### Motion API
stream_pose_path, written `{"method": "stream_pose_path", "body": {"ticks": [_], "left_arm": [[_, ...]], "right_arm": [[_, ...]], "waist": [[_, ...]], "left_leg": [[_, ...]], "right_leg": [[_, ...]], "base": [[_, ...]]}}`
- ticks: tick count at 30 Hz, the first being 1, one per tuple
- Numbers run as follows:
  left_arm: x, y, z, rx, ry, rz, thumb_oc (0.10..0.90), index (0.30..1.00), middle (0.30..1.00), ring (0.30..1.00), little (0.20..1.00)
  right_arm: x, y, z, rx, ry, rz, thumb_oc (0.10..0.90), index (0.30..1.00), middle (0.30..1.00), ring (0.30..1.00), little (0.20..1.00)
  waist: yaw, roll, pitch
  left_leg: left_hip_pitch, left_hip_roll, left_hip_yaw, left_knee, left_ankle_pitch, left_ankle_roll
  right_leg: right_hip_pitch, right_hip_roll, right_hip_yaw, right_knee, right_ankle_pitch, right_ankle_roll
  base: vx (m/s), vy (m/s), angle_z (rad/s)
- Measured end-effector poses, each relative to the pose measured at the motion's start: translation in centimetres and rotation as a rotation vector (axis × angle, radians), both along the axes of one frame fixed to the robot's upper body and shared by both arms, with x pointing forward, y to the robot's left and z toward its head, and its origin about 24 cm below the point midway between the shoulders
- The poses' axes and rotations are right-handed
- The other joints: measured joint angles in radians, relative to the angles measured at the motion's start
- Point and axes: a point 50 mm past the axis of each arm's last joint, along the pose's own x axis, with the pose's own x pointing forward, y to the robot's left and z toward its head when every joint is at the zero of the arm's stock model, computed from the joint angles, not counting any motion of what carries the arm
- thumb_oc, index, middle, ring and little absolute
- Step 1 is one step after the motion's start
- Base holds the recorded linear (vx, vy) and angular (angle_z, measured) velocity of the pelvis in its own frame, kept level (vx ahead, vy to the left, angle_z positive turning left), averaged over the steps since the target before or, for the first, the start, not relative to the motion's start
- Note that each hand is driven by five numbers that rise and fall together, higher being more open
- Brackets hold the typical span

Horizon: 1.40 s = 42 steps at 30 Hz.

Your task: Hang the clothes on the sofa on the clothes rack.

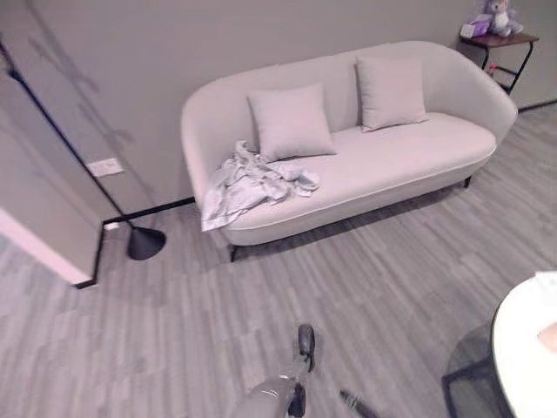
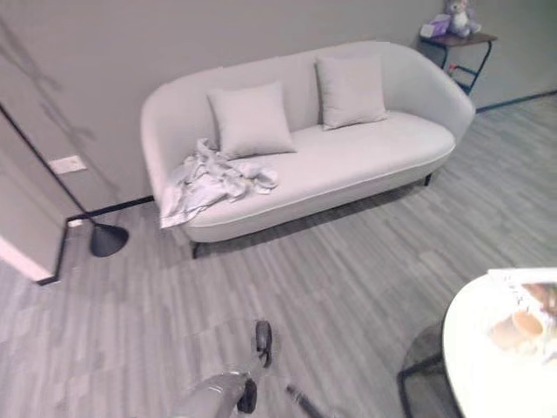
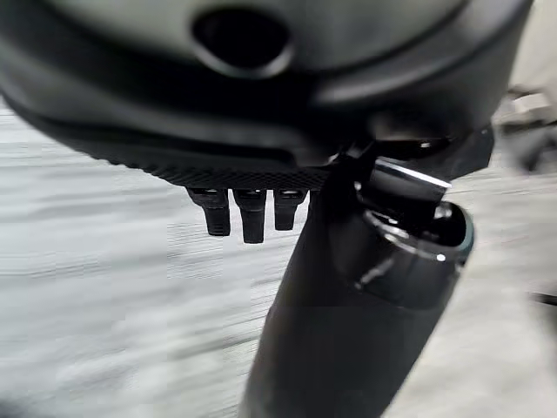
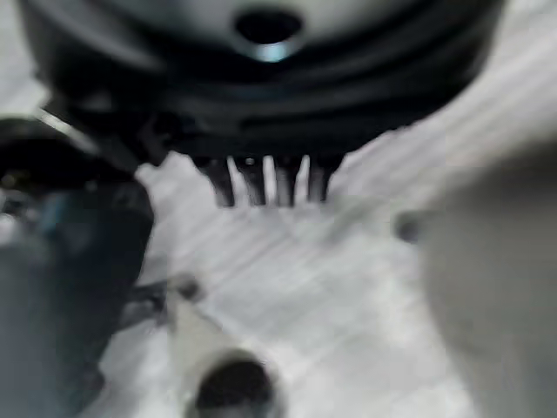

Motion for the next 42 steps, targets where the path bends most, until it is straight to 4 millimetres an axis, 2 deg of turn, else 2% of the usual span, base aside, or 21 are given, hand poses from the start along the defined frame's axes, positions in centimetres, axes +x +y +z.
{"method": "stream_pose_path", "body": {"ticks": [1, 2, 4, 6, 9, 10, 12, 14, 16, 18, 19, 22, 23, 28, 32, 35, 37, 39, 40, 41, 42], "left_arm": [[0.2, -0.8, -0.2, -0.022, -0.016, 0.099, 0.800, 0.900, 0.900, 0.900, 0.900], [-0.8, -1.7, -0.4, -0.049, 0.010, 0.125, 0.800, 0.900, 0.900, 0.900, 0.900], [-2.0, -2.4, -0.5, -0.075, 0.069, 0.094, 0.800, 0.900, 0.900, 0.900, 0.900], [-0.9, -2.4, -0.6, -0.074, 0.030, -0.044, 0.800, 0.900, 0.900, 0.900, 0.900], [-1.4, -1.8, -0.4, -0.049, 0.087, -0.105, 0.800, 0.900, 0.900, 0.900, 0.900], [-1.1, -1.7, -0.4, -0.042, 0.074, -0.075, 0.800, 0.900, 0.900, 0.900, 0.900], [1.5, -1.7, -0.5, -0.036, -0.016, -0.074, 0.800, 0.900, 0.900, 0.900, 0.900], [5.9, -1.8, -0.3, -0.026, -0.159, -0.108, 0.800, 0.900, 0.900, 0.900, 0.900], [8.4, -1.9, 0.0, -0.010, -0.228, -0.125, 0.800, 0.900, 0.900, 0.900, 0.900], [10.2, -1.9, 0.3, -0.001, -0.265, -0.135, 0.800, 0.900, 0.900, 0.900, 0.900], [10.5, -1.9, 0.4, 0.000, -0.279, -0.129, 0.800, 0.900, 0.900, 0.900, 0.900], [9.4, -3.0, -0.1, -0.032, -0.253, -0.135, 0.800, 0.900, 0.900, 0.900, 0.900], [9.3, -3.9, -0.3, -0.058, -0.253, -0.098, 0.800, 0.900, 0.900, 0.900, 0.900], [9.1, -4.0, -0.3, -0.064, -0.271, 0.023, 0.800, 0.900, 0.900, 0.900, 0.900], [9.2, -3.5, -0.2, -0.049, -0.280, 0.061, 0.800, 0.900, 0.900, 0.900, 0.900], [10.0, -2.5, 0.2, -0.010, -0.313, 0.051, 0.800, 0.900, 0.900, 0.900, 0.900], [11.5, -2.1, 0.6, 0.017, -0.357, 0.026, 0.800, 0.900, 0.900, 0.900, 0.900], [12.5, -1.4, 1.1, 0.048, -0.380, -0.048, 0.800, 0.900, 0.900, 0.900, 0.900], [12.3, -2.0, 0.9, 0.036, -0.386, -0.031, 0.800, 0.900, 0.900, 0.900, 0.900], [11.8, -2.8, 0.6, 0.019, -0.365, 0.004, 0.800, 0.900, 0.900, 0.900, 0.900], [11.2, -2.9, 0.4, 0.015, -0.354, 0.030, 0.800, 0.900, 0.900, 0.900, 0.900]], "right_arm": [[-0.4, -0.6, 0.0, -0.012, 0.012, -0.019, 0.800, 0.900, 0.900, 0.900, 0.900], [-1.1, -1.0, 0.1, -0.025, 0.036, -0.032, 0.800, 0.900, 0.900, 0.900, 0.900], [-3.2, -1.9, 0.2, -0.048, 0.086, -0.021, 0.800, 0.900, 0.900, 0.900, 0.900], [-2.4, -2.5, 0.3, -0.066, 0.063, 0.039, 0.800, 0.900, 0.900, 0.900, 0.900], [-1.1, -2.9, 0.4, -0.076, 0.003, 0.068, 0.800, 0.900, 0.900, 0.900, 0.900], [-1.5, -3.3, 0.4, -0.085, 0.007, 0.070, 0.800, 0.900, 0.900, 0.900, 0.900], [-1.8, -3.2, 0.4, -0.081, 0.018, 0.076, 0.800, 0.900, 0.900, 0.900, 0.900], [0.0, -3.3, 0.6, -0.085, -0.051, 0.081, 0.800, 0.900, 0.900, 0.900, 0.900], [1.4, -3.3, 0.8, -0.093, -0.094, 0.099, 0.800, 0.900, 0.900, 0.900, 0.900], [1.8, -2.2, 0.6, -0.065, -0.102, 0.101, 0.800, 0.900, 0.900, 0.900, 0.900], [1.6, -1.6, 0.4, -0.050, -0.091, 0.098, 0.800, 0.900, 0.900, 0.900, 0.900], [0.5, -1.0, 0.2, -0.028, -0.052, 0.077, 0.800, 0.900, 0.900, 0.900, 0.900], [-0.1, -1.5, 0.2, -0.036, -0.035, 0.051, 0.800, 0.900, 0.900, 0.900, 0.900], [0.9, -3.2, 0.6, -0.080, -0.052, 0.068, 0.800, 0.900, 0.900, 0.900, 0.900], [3.6, -3.3, 1.1, -0.112, -0.137, 0.165, 0.800, 0.900, 0.900, 0.900, 0.900], [6.5, -1.4, 1.7, -0.121, -0.242, 0.354, 0.800, 0.900, 0.900, 0.900, 0.900], [8.5, -0.6, 2.4, -0.143, -0.325, 0.436, 0.800, 0.900, 0.900, 0.900, 0.900], [11.1, 0.0, 3.4, -0.197, -0.402, 0.563, 0.800, 0.900, 0.900, 0.900, 0.900], [13.1, -0.4, 4.6, -0.255, -0.474, 0.631, 0.800, 0.900, 0.900, 0.900, 0.900], [14.1, -1.3, 5.4, -0.304, -0.505, 0.669, 0.800, 0.900, 0.900, 0.900, 0.900], [14.0, -1.7, 5.4, -0.320, -0.498, 0.679, 0.800, 0.900, 0.900, 0.900, 0.900]], "waist": [[-0.008, -0.047, 0.010], [0.001, -0.048, 0.005], [0.010, -0.081, -0.052], [0.002, -0.060, -0.086], [-0.068, -0.033, -0.078], [-0.097, 0.030, -0.054], [-0.110, 0.075, -0.040], [-0.125, 0.108, -0.004], [-0.127, 0.091, -0.001], [-0.133, 0.054, -0.017], [-0.141, 0.030, -0.020], [-0.162, 0.012, -0.024], [-0.178, 0.021, -0.028], [-0.169, 0.029, -0.024], [-0.126, 0.031, -0.019], [-0.087, -0.001, 0.006], [-0.088, -0.019, 0.028], [-0.125, -0.009, 0.053], [-0.127, 0.024, 0.076], [-0.131, 0.060, 0.074], [-0.126, 0.080, 0.072]], "left_leg": [[-0.014, 0.010, 0.055, 0.131, 0.001, -0.010], [-0.013, 0.041, 0.047, 0.239, 0.014, 0.040], [0.123, 0.034, 0.066, 0.159, 0.107, 0.062], [0.299, 0.052, 0.039, -0.005, 0.158, 0.077], [0.372, 0.037, -0.027, 0.007, 0.079, 0.111], [0.453, 0.046, -0.095, -0.028, 0.089, 0.103], [0.501, 0.054, -0.173, -0.050, 0.065, 0.086], [0.550, 0.073, -0.216, -0.082, 0.072, 0.077], [0.602, 0.081, -0.252, -0.102, 0.014, 0.014], [0.657, 0.081, -0.301, -0.101, -0.037, 0.010], [0.678, 0.085, -0.313, -0.101, -0.046, 0.020], [0.746, 0.132, -0.358, -0.093, -0.096, -0.037], [0.745, 0.173, -0.377, -0.043, -0.109, -0.088], [0.667, 0.260, -0.335, 0.071, -0.093, -0.200], [0.648, 0.299, -0.362, 0.146, -0.086, -0.223], [0.498, 0.271, -0.375, 0.445, -0.075, -0.269], [0.395, 0.297, -0.284, 0.597, -0.057, -0.280], [0.352, 0.406, -0.077, 0.491, -0.068, -0.249], [0.387, 0.477, 0.028, 0.201, -0.027, -0.273], [0.425, 0.533, 0.038, -0.058, 0.062, -0.316], [0.434, 0.562, 0.026, -0.103, 0.092, -0.318]], "right_leg": [[-0.040, -0.031, 0.029, 0.156, 0.038, -0.047], [-0.078, -0.040, 0.040, 0.309, 0.095, -0.023], [-0.141, -0.084, 0.005, 0.478, 0.179, 0.097], [-0.338, -0.099, -0.017, 0.644, 0.092, 0.099], [-0.548, -0.160, -0.069, 0.980, 0.135, 0.123], [-0.585, -0.204, -0.143, 0.961, 0.091, 0.102], [-0.664, -0.221, -0.158, 0.866, 0.018, 0.087], [-0.738, -0.202, -0.118, 0.610, 0.011, 0.087], [-0.799, -0.178, -0.047, 0.326, 0.065, 0.091], [-0.780, -0.142, 0.115, -0.031, 0.231, 0.117], [-0.777, -0.141, 0.159, -0.068, 0.277, 0.107], [-0.721, -0.117, 0.147, -0.058, 0.458, 0.076], [-0.669, -0.095, 0.100, -0.080, 0.471, 0.033], [-0.576, -0.067, 0.021, -0.119, 0.402, -0.044], [-0.525, -0.032, -0.019, -0.121, 0.355, -0.059], [-0.495, -0.040, -0.048, -0.125, 0.319, -0.070], [-0.488, -0.052, -0.093, -0.128, 0.313, -0.093], [-0.488, -0.055, -0.176, -0.129, 0.297, -0.092], [-0.485, -0.055, -0.199, -0.128, 0.283, -0.061], [-0.484, -0.054, -0.216, -0.121, 0.276, -0.041], [-0.474, -0.056, -0.213, -0.120, 0.277, -0.041]], "base": [[0.44, 0.127, 0.46], [0.41, 0.141, -0.29], [0.25, 0.105, -0.85], [0.44, 0.211, -0.90], [0.33, 0.085, 0.24], [0.46, -0.093, 1.00], [0.35, -0.110, 1.16], [0.29, -0.200, 0.93], [0.36, -0.232, 0.35], [0.39, -0.204, 0.56], [0.37, -0.180, 0.74], [0.33, -0.230, 0.60], [0.32, -0.262, 0.91], [0.21, -0.208, 0.55], [0.15, -0.177, 0.37], [0.03, -0.110, 0.39], [0.08, 0.023, 0.62], [0.13, 0.214, 1.02], [0.24, 0.448, 1.04], [0.20, 0.374, 0.60], [0.23, 0.406, 0.40]]}}
